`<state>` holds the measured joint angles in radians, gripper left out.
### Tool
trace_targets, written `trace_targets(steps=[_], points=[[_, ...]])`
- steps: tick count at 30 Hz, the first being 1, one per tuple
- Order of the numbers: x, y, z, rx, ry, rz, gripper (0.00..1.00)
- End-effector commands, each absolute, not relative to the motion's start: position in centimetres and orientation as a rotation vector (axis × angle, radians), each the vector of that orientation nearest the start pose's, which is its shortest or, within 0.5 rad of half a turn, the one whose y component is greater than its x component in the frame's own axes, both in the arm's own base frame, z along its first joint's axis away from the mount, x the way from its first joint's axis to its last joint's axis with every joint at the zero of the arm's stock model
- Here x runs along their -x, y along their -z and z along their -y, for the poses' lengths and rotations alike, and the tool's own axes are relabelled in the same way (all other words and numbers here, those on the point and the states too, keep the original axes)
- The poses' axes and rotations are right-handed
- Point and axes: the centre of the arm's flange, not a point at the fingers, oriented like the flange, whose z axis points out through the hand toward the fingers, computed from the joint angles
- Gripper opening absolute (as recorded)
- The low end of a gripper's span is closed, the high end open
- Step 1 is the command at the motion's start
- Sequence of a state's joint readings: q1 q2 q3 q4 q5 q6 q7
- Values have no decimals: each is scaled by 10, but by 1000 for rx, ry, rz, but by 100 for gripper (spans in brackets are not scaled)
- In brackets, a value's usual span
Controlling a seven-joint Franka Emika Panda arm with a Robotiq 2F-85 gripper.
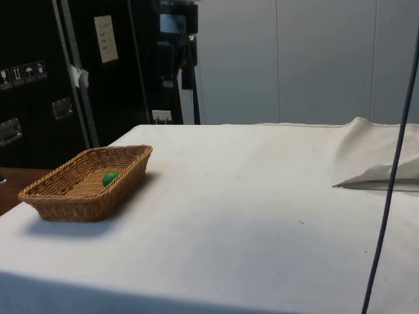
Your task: Pick up the ball and place it into the basket.
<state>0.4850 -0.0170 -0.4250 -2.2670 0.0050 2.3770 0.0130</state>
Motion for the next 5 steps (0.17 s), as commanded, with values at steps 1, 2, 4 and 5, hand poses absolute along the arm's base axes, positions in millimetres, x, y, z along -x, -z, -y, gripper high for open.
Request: trace_targets(steps=[1,2,4,5], points=[[-526,-381,-30,3131,200,63,100],[-525,-384,-30,3133,202,64,100],[-526,-382,-31,3121,203,70,100],[-524,-390,-30,3133,209,67,100]])
